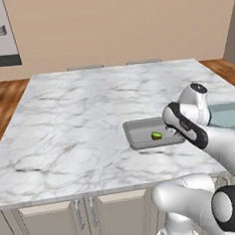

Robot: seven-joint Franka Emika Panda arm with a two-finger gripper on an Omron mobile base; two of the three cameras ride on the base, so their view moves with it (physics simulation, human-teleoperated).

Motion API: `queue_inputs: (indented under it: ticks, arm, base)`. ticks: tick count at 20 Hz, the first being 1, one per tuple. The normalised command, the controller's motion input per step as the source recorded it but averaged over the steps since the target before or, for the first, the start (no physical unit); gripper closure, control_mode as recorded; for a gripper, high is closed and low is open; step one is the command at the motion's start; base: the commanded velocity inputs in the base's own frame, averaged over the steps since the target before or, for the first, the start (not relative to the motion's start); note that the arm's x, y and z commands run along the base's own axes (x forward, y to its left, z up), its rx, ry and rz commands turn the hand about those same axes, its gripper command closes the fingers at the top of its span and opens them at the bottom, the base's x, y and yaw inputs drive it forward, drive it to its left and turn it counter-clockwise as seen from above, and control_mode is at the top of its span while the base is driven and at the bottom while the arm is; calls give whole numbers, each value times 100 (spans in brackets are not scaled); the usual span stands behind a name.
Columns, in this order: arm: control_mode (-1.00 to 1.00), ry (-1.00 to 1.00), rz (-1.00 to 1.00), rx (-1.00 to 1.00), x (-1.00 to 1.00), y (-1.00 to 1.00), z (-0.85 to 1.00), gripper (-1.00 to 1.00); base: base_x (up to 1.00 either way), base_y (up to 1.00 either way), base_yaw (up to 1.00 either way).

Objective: Place the cold items (bell pepper and kiwi) from the fridge in one tupperware on the dining counter. Place the warm items (hot dog and kebab skewer) in the stove area in another tupperware.

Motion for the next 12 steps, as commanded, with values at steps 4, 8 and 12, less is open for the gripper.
queue_inputs:
  ticks: [4,8,12]
  arm:
    - [-100,0,0,0,100,-16,-83,100]
    - [-100,2,0,0,100,-16,-93,100]
    - [-100,6,0,0,100,-24,-50,100]
  base:
    - [0,0,0]
    - [0,0,0]
    - [0,0,0]
